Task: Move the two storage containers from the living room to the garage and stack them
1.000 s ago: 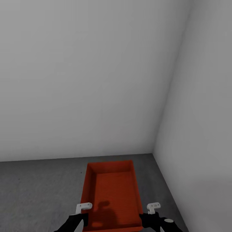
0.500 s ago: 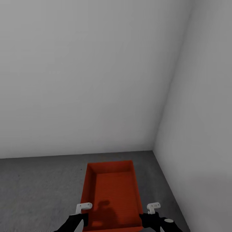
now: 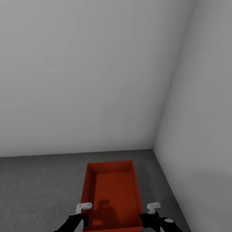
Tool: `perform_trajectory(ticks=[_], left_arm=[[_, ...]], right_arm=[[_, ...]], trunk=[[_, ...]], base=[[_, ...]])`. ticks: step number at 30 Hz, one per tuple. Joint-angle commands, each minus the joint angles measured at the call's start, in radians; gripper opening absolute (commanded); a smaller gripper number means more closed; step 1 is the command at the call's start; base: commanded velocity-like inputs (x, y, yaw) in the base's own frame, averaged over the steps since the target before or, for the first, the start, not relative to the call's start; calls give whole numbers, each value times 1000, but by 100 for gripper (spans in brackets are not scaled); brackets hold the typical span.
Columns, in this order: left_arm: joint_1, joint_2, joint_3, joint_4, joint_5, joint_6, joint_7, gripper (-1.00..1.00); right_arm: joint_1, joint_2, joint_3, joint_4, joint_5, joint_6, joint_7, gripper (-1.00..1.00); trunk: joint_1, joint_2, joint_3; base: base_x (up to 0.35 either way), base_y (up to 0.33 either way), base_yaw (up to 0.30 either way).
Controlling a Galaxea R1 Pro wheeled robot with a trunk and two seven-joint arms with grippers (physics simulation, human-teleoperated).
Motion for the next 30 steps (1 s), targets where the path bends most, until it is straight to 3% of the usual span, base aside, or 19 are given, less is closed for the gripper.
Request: perform_trajectory(ticks=[1,16,30], left_arm=[[-1,-18,-10,-5,15,-49,-7,-100],[-1,-18,-10,-5,14,-49,-6,-100],[-1,-18,-10,-5,14,-49,-6,-100]], right_arm=[[1,2,8,1,0,7,8,-100],[1,2,8,1,0,8,8,-100],[1,2,8,1,0,7,8,-100]], trunk=[[0,0,-1],[0,0,-10],[50,-91,-51]], base=[[0,0,0],[0,0,0],[0,0,0]])
